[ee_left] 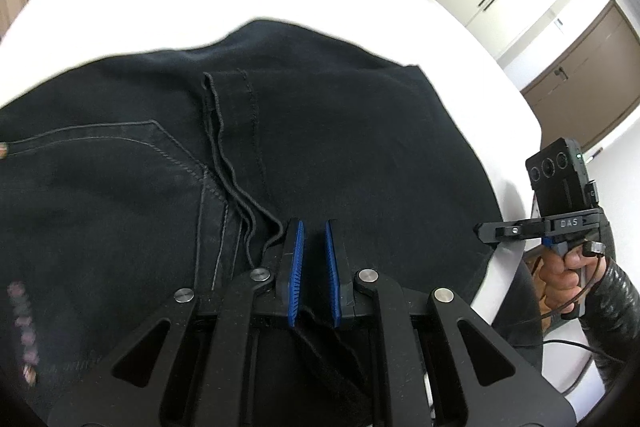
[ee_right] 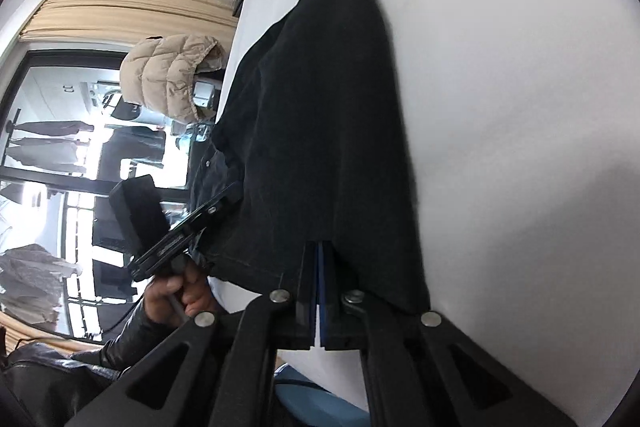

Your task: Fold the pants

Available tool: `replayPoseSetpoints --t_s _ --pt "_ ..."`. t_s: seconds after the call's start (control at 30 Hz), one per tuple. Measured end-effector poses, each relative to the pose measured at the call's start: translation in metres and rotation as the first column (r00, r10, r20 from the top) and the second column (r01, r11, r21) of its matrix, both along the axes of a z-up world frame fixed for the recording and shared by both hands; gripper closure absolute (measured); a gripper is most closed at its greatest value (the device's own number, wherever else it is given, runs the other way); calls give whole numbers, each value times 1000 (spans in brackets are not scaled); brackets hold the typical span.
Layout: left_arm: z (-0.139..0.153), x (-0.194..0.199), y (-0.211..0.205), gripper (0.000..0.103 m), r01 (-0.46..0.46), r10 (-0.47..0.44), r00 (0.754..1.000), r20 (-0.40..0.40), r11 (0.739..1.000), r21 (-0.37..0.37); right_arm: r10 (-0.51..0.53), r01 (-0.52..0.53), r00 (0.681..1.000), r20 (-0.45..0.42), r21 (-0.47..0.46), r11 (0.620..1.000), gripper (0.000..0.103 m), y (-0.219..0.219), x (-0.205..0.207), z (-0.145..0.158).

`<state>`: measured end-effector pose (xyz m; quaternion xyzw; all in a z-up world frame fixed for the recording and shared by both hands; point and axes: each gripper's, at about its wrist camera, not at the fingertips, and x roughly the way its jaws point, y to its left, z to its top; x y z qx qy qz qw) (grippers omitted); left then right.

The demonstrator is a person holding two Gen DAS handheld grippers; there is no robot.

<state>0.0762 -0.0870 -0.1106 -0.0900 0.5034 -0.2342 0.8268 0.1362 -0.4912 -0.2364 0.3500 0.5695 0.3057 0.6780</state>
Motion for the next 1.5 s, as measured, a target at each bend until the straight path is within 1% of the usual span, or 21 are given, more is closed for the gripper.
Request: replayPoseSetpoints --t_s 0.07,0.13,0.2,0.23,0.27,0.33,0.37,0.4,0.43,0.57,0.63,0.73,0.9,0.97,1.13,1.2,1.23,1.33,1.4,1.43,1.5 --pt "12 -12 7 92 -22 23 1000 21 999 -23 -12 12 1000 15 -34 999 103 2 1 6" --pt "28 -31 22 92 -44 47 998 50 997 -60 -32 36 998 53 -66 997 89 7 -1 20" --pt "44 -54 45 91 -85 92 993 74 992 -88 -59 61 995 85 -24 998 39 12 -4 31" --pt "49 -63 55 89 -105 113 990 81 989 -103 -83 83 990 110 7 997 31 15 -7 39" --pt "54 -72 68 81 -129 140 986 87 984 -121 -104 102 984 147 23 995 28 21 -10 49" --pt "62 -94 100 52 -210 226 970 87 964 -163 -91 84 980 179 49 995 29 37 -11 60" --pt "64 -104 117 25 -264 284 955 84 946 -190 -82 72 980 179 60 996 29 45 -10 62" --pt "65 -115 135 17 -325 350 933 82 919 -222 -70 59 981 178 68 996 30 53 -8 65" --pt "65 -127 154 16 -385 415 907 71 885 -264 -59 47 982 180 72 996 31 62 -4 67" --pt "56 -160 213 16 -547 587 810 -13 746 -381 -23 0 981 191 119 993 37 99 8 78" --pt "47 -165 232 16 -601 638 768 -55 688 -406 -8 -21 980 201 140 990 39 117 12 85" --pt "21 -167 254 16 -667 663 719 -207 575 -474 3 -40 978 207 175 984 43 135 13 91" --pt "-5 -170 267 16 -732 666 666 -337 495 -468 25 -66 977 210 195 978 43 158 8 97" --pt "-16 -169 272 16 -739 656 658 -371 465 -488 37 -76 979 199 192 978 45 164 7 94" --pt "-39 -156 277 18 -729 631 664 -400 428 -534 49 -85 982 181 194 977 48 171 5 88" --pt "-51 -148 274 19 -736 632 653 -419 398 -547 48 -84 982 182 198 977 49 171 5 89" --pt "-55 -144 276 20 -737 631 647 -427 375 -563 47 -84 982 183 197 977 49 171 5 89" --pt "-68 -134 282 33 -742 636 633 -442 334 -582 44 -77 983 180 183 980 50 169 6 91" --pt "-71 -128 281 47 -749 635 621 -459 310 -585 37 -67 983 177 163 984 52 166 7 91" --pt "-73 -126 282 51 -748 632 623 -460 310 -587 36 -63 984 174 154 986 52 165 8 91" --pt "-79 -124 283 72 -749 622 625 -472 308 -587 37 -58 987 155 130 990 54 164 12 88"
